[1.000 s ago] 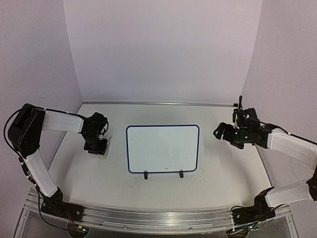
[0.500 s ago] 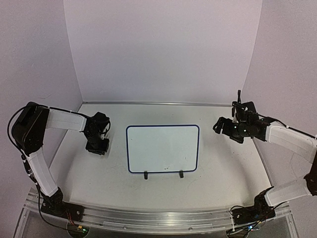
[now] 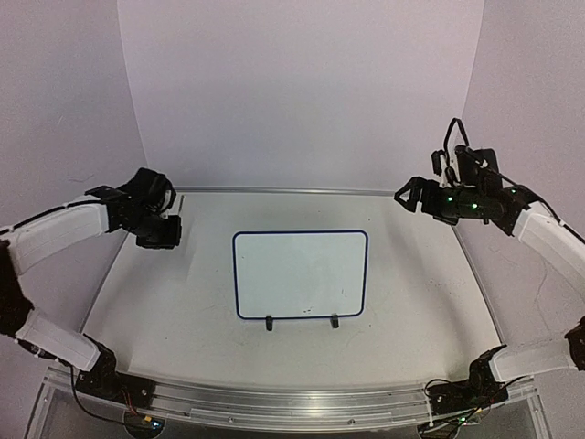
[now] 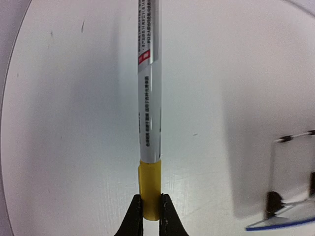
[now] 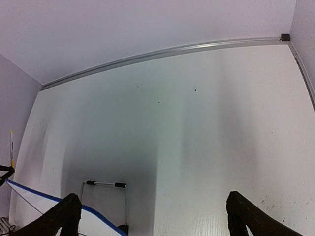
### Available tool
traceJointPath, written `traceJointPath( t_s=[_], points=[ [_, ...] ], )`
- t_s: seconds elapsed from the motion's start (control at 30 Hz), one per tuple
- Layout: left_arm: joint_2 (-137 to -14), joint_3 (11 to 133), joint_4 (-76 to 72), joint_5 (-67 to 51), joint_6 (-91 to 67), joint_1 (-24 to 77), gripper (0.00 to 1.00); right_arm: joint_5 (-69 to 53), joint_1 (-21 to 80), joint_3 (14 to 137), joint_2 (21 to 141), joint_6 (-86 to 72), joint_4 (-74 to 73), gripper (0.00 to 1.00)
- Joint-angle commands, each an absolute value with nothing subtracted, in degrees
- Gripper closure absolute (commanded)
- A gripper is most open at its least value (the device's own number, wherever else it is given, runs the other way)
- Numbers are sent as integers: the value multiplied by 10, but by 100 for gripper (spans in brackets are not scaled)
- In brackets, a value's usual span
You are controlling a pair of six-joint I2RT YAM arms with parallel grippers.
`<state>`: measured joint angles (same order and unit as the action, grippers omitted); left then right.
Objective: Write a sentence on the whiteboard
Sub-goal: Pick up the whiteboard marker from the corner of the board, then pass from the left arm to the right
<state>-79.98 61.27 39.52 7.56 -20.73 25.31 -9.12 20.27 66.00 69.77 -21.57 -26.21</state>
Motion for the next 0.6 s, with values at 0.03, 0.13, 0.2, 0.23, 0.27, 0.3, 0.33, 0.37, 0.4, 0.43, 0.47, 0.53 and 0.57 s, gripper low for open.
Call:
traceJointPath(
  t_s=[0.03, 0.13, 0.2, 0.23, 0.27, 0.3, 0.33, 0.37, 0.4, 0.43, 0.47, 0.53, 0.57],
  points=[
    [-688, 649, 388, -123, -102, 262, 100, -302, 202, 747, 695, -179, -313, 2],
    [-690, 684, 445, -156, -47, 329, 100, -421, 202, 782, 721, -167, -349, 2],
    [-699, 704, 476, -153, -38, 375, 100, -491, 207, 798, 742, -171, -371, 2],
    [-703, 712, 483, -155, -42, 395, 100, -517, 214, 802, 748, -175, -372, 2],
    [-704, 716, 484, -162, -46, 414, 100, -540, 224, 806, 751, -178, -372, 2],
    [-704, 719, 483, -169, -50, 430, 100, -557, 234, 812, 754, -180, -374, 2],
    [-704, 722, 481, -176, -55, 446, 100, -572, 243, 818, 757, -183, -378, 2],
    [-706, 728, 481, -182, -60, 461, 100, -587, 252, 825, 761, -185, -382, 2],
    [-711, 734, 481, -189, -64, 473, 100, -604, 259, 829, 762, -188, -386, 2],
    [-716, 741, 480, -196, -67, 488, 100, -612, 272, 830, 764, -191, -388, 2],
    [-721, 746, 477, -204, -70, 502, 100, -617, 280, 831, 766, -192, -390, 2],
    [-739, 758, 475, -228, -75, 526, 100, -626, 298, 827, 769, -194, -393, 2],
    [-752, 771, 477, -238, -76, 543, 100, -627, 305, 824, 773, -193, -396, 2]
  ],
)
